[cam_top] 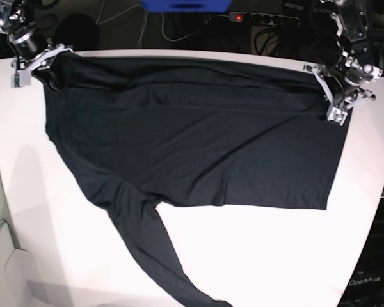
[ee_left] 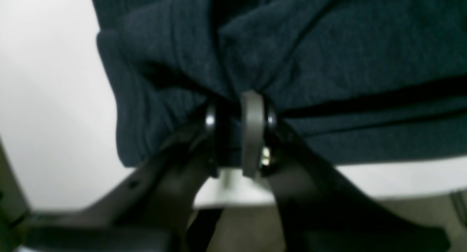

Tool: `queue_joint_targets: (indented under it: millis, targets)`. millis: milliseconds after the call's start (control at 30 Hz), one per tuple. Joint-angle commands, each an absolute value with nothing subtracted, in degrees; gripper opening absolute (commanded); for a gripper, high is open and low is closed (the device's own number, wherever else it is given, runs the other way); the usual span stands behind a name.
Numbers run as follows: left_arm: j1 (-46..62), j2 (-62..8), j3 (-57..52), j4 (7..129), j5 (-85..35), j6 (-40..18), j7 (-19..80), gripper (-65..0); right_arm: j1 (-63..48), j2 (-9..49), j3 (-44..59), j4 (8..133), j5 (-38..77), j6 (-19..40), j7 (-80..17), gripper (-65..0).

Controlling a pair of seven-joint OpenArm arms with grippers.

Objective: Fold the T-shirt properly
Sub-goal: 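Open both grippers and release the shoulder edge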

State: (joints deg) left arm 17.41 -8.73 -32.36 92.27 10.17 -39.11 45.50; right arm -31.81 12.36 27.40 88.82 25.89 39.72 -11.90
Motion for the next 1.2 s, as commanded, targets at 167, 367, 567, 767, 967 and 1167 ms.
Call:
queue_joint_targets:
  millis: [167, 367, 567, 767, 967, 1167]
  targets:
    - [19.47, -7.34, -32.57, 97.54, 14.81, -40.00, 55.96, -55.7, -32.13, 12.97, 27.82, 92.62, 26.86, 40.00, -10.77, -58.6]
    - [16.13, -5.49, -32.57, 100.35, 15.34, -40.00, 56.13, -55.5, -27.38, 14.20, 27.74, 94.29, 26.86, 40.00, -20.26, -58.5]
    - [13.85, -4.88, -32.57, 100.00, 15.34, -40.00, 56.13, -55.3, -25.80, 14.20, 27.65, 94.55, 26.86, 40.00, -23.08, -58.6]
    - [13.32, -4.70, -32.57, 99.82, 15.34, -40.00, 56.40, -55.3, -25.71, 14.90, 27.65, 94.46, 26.77, 40.00, -22.99, -58.5]
    - [12.88, -5.14, -33.80, 102.29, 15.25, -40.00, 60.97, -55.3, -25.71, 15.96, 27.74, 94.55, 26.86, 40.00, -22.99, -58.5]
    - [12.79, -4.97, -34.07, 107.38, 15.16, -40.00, 61.23, -55.3, -25.71, 16.04, 27.38, 94.55, 26.86, 40.00, -23.25, -58.4]
